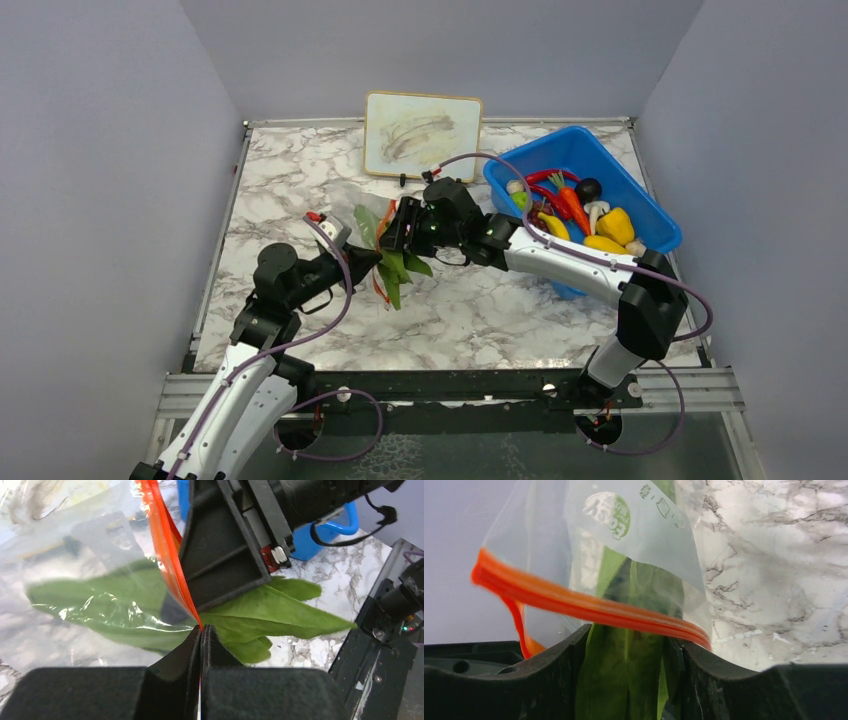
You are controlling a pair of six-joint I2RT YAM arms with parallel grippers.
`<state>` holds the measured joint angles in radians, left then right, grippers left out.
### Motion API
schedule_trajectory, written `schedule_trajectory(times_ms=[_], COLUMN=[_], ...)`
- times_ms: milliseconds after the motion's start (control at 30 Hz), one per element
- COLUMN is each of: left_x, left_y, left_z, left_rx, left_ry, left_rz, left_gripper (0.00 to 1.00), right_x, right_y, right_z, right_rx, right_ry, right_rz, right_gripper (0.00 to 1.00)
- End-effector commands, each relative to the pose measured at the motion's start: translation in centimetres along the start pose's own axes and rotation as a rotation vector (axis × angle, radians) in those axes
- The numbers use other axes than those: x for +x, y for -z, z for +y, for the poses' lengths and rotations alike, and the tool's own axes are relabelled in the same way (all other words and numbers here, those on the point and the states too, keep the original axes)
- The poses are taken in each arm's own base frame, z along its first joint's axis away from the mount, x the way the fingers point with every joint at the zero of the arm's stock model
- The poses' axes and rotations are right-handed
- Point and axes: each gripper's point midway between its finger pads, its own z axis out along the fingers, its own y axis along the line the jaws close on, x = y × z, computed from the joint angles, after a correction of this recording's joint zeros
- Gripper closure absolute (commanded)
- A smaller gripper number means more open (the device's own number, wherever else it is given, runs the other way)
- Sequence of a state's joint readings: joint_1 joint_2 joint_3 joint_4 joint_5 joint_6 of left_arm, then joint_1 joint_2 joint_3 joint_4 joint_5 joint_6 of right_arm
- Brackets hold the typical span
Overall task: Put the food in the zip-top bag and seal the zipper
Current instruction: Place the fake vegetable in the zipper food storage bag.
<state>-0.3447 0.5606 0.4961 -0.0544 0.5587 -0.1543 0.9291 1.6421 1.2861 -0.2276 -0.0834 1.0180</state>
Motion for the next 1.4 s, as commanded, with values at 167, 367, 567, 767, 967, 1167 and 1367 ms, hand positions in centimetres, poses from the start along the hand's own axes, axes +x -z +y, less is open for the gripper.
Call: schedule_trajectory(times_ms=[167,367,567,767,967,1167,1367], left_x=[-2.2,-2.3,-2.6,-2.6,-2.9,-3.9,-4.8], left_y=[-0.3,-0.5,-0.7,-1.0,-1.3,-1.9,-2.0], left_z=[1.6,2.1,2.1,1.9,2.1,1.9,1.5], left_rx=[-0.107,-0.129,-0.136,-0.128,-0.14,-0.135,-0.118], left_ry=[0.035,0.066,0.099,0.179,0.238,0.308,0.351], left_rz=[-0.064,-0.07,-0.079,-0.084,-0.084,-0.068,-0.083], left_gripper=[1.0,1.0,1.0,1.0,1.0,1.0,1.0], right_x=[1.5,3.0,3.9,4.8,5.4,6.1,7.2], right_y=[2.1,3.4,3.9,2.6,1.7,-0.3,-1.6], right_z=[0.1,-1.1,-2.3,-2.5,-4.4,-4.6,-5.3], right_rx=[-0.017,0.039,0.088,0.099,0.167,0.125,0.145], right_ry=[0.162,0.161,0.228,0.314,0.292,0.329,0.276], right_rz=[0.114,0.18,0.137,0.07,0.01,0.018,0.049], right_gripper=[0.38,0.4,0.34,0.35,0.32,0.36,0.57])
